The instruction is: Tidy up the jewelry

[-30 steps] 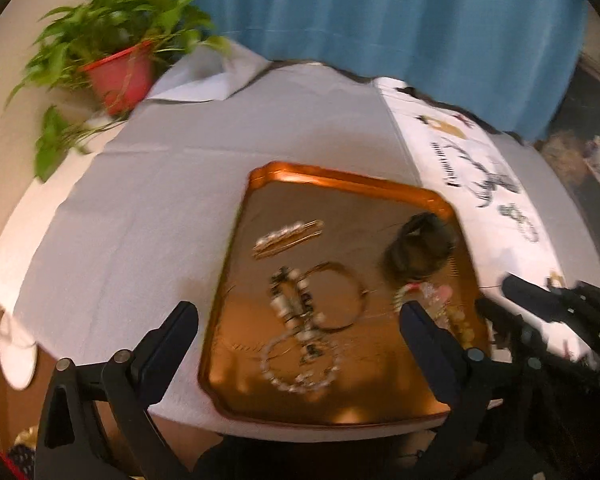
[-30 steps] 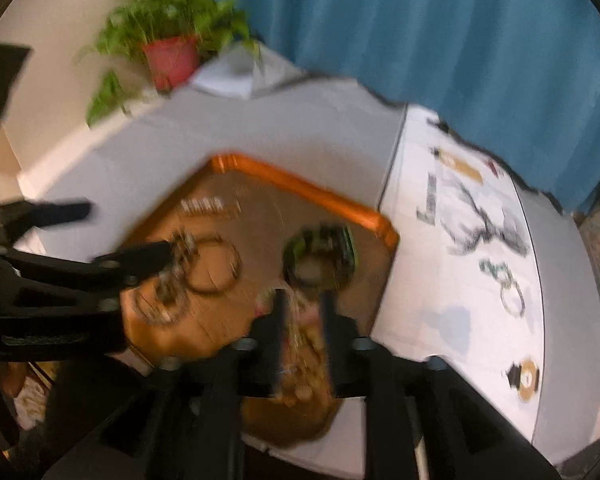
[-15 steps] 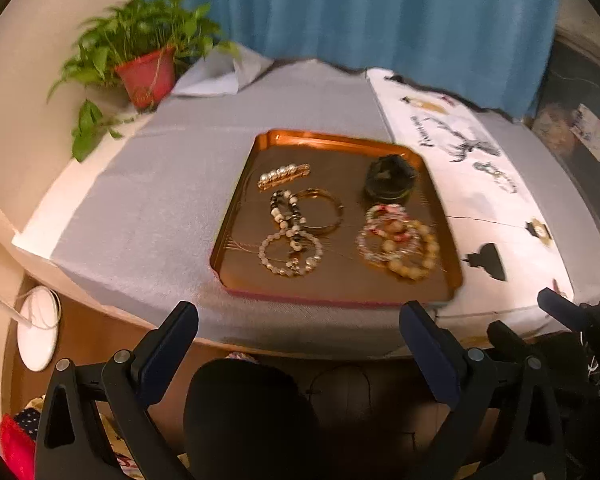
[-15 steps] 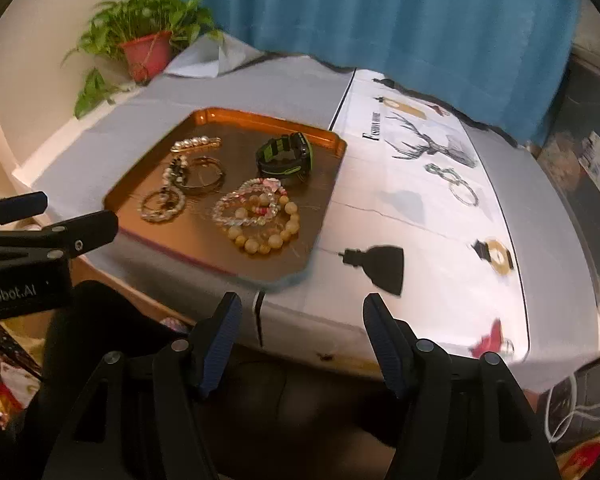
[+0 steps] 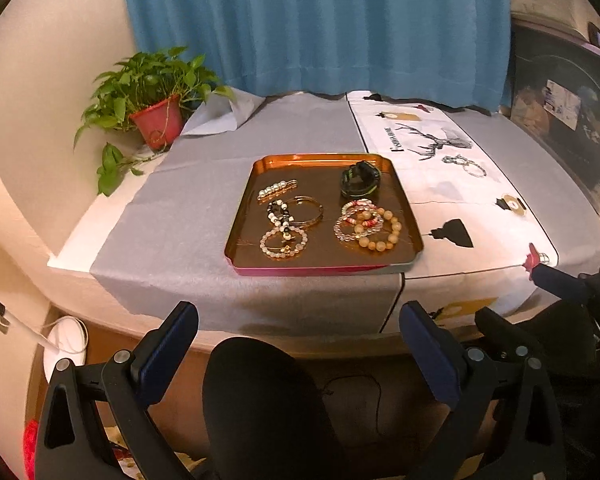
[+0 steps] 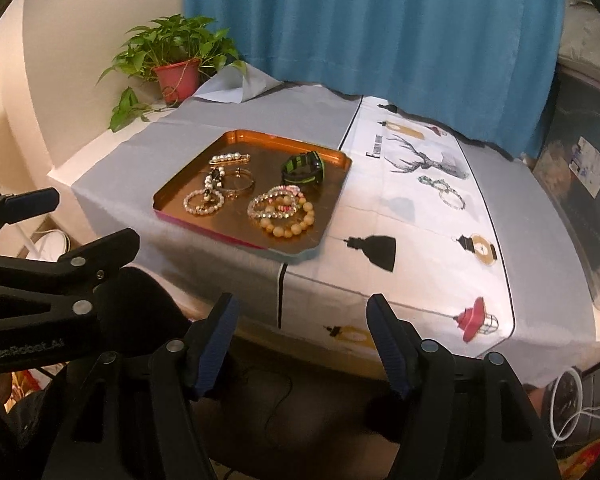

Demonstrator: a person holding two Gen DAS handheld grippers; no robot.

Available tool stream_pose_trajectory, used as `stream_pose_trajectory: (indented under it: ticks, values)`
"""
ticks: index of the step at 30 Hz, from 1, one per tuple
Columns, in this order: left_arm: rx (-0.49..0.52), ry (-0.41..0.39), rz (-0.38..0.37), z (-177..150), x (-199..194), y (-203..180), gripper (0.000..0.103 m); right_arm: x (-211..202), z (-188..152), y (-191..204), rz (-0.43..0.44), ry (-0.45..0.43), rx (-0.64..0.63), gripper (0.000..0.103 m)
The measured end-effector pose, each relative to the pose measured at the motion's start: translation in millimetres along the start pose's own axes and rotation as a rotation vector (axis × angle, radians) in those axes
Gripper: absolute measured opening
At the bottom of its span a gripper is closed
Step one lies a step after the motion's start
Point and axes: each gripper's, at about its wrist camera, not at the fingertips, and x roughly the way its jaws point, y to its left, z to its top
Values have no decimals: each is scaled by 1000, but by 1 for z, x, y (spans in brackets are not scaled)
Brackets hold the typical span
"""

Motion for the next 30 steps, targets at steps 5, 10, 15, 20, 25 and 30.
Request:
stream_pose_trajectory:
  ticks: [5,10,15,20,25,30]
  values:
    - [20,-16,7,-1,-9,-8,100,-8,-7,-4,6,-6,8,68]
    - [24,-23,14,-2,-14,-12,100,-15,-12,-12,8,-19,26,68]
    - [20,-20,15,-2,-15,-13,100,-18,-15,-16,16,-22,32,68]
    - [25,-20,15,-2,-15,-13,100,-17,-17,-17,22,-15,40,68]
    - [32,-2,13,-1,-12,-16,100,-12,-17,-24,16,-9,60,68]
    - [43,20,15,3,-1,-22,100,1,-15,-45,-6,1,114,68]
